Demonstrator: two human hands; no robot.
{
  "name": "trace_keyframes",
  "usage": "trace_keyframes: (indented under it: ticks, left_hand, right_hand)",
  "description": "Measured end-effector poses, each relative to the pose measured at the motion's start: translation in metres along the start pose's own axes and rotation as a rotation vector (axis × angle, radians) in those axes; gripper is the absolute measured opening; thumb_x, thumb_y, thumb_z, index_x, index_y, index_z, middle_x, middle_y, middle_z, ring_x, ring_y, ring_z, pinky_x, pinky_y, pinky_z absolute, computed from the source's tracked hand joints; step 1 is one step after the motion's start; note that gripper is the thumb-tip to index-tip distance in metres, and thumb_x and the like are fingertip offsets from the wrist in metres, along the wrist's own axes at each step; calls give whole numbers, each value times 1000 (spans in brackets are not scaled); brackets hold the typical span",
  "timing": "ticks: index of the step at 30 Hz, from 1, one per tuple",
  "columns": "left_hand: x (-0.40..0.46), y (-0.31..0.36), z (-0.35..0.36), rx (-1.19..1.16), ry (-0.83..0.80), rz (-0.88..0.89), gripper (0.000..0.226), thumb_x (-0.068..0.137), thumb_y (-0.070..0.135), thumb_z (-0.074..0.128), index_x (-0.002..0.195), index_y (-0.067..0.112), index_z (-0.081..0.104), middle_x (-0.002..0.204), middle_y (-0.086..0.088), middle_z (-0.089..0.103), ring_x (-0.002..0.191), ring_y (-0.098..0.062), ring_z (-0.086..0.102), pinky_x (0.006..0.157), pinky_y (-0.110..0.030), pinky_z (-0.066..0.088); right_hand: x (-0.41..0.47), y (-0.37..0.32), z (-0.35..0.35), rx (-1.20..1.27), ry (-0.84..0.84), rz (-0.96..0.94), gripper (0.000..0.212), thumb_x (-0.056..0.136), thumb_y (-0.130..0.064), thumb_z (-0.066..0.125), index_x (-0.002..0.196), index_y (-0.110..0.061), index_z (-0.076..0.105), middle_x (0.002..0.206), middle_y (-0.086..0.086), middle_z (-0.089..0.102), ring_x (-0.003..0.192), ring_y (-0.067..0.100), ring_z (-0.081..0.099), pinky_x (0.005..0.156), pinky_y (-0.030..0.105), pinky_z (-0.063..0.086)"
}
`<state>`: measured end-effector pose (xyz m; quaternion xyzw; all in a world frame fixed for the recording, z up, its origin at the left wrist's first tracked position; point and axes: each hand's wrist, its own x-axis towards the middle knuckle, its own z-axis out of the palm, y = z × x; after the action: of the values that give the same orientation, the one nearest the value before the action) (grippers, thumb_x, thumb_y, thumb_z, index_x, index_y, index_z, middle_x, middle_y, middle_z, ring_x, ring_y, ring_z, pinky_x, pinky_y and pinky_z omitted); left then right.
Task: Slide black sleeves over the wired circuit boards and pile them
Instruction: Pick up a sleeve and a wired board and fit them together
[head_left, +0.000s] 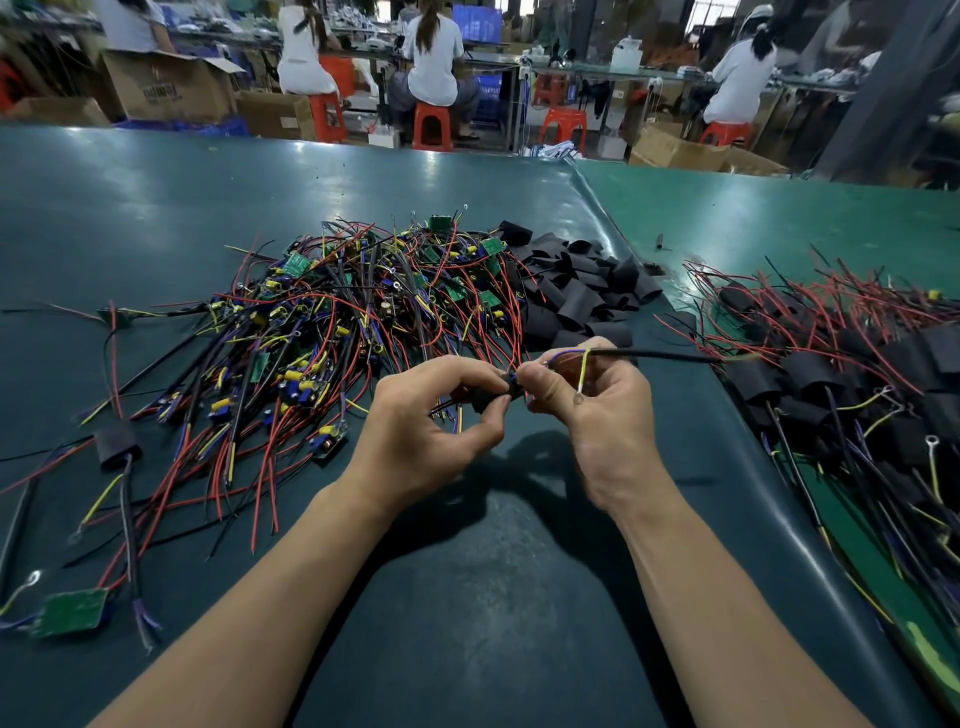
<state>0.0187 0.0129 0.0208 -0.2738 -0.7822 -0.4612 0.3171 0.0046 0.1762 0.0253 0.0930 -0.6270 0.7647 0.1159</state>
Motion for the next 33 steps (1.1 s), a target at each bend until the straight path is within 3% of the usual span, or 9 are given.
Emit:
trace_keyframes:
  ticks: [4, 10, 15, 20, 24, 27, 30, 33]
  left_hand:
    - [0, -1, 0, 36, 20, 21, 13, 76, -7, 75, 87, -1, 72, 87, -8, 73, 78, -21, 70, 74, -37, 57]
    - [2, -1, -1, 28, 79, 27, 12, 76, -9, 76, 86, -3, 72, 97, -10, 73, 90, -17, 71, 83, -28, 57]
    - [1, -1, -1, 27, 8, 45, 19, 79, -8, 75, 97, -3, 73, 105, -10, 73, 99, -16, 71, 89, -29, 56]
    - [0, -4, -4, 64, 18, 78, 23, 77, -11, 75, 97, -1, 73, 109, -9, 72, 103, -17, 70, 89, -38, 57]
    - [-1, -5, -2, 83, 16, 107, 17, 80, -9, 73, 96, -1, 73, 109, -9, 72, 102, -18, 70, 89, -40, 56]
    - [-1, -6, -1, 43, 42, 59, 16, 83, -8, 71, 96, 1, 72, 111, -8, 72, 106, -17, 69, 92, -41, 55]
    - [-1, -8, -1, 55, 13, 91, 18, 82, -8, 73, 98, 0, 72, 115, -9, 70, 110, -17, 67, 96, -39, 53]
    - [1, -10, -1, 39, 14, 73, 23, 83, -3, 74, 105, 1, 71, 119, -9, 68, 113, -14, 65, 98, -34, 52]
  right_hand:
    - [-2, 0, 3, 62, -14, -25, 25, 64, -13, 80, 77, -6, 60, 72, 5, 69, 65, 19, 64, 64, 29, 55]
    - [1, -1, -4, 9, -37, 11, 16, 76, -6, 80, 77, -21, 75, 82, 8, 74, 80, 21, 69, 73, 28, 56]
    - [1, -1, -2, -31, 58, 4, 12, 73, -18, 81, 71, -26, 72, 75, 6, 73, 76, 26, 69, 77, 48, 55]
    - [-2, 0, 4, -46, 91, -99, 20, 78, -2, 78, 74, -18, 67, 69, -3, 71, 65, 10, 66, 64, 20, 53]
    - [-3, -2, 4, 35, 43, -49, 20, 74, 3, 78, 71, -15, 68, 72, 2, 71, 68, 16, 65, 67, 26, 53]
    - [-2, -2, 3, 123, -30, 48, 16, 65, -4, 78, 66, -19, 72, 79, 2, 72, 75, 17, 66, 69, 26, 52]
    - [-1, -1, 1, 36, -32, -19, 27, 71, 7, 77, 70, -20, 74, 81, 2, 74, 76, 15, 68, 72, 26, 52]
    - [1, -2, -1, 109, 4, -17, 31, 70, 9, 77, 68, -22, 75, 82, 3, 75, 80, 19, 69, 76, 32, 52]
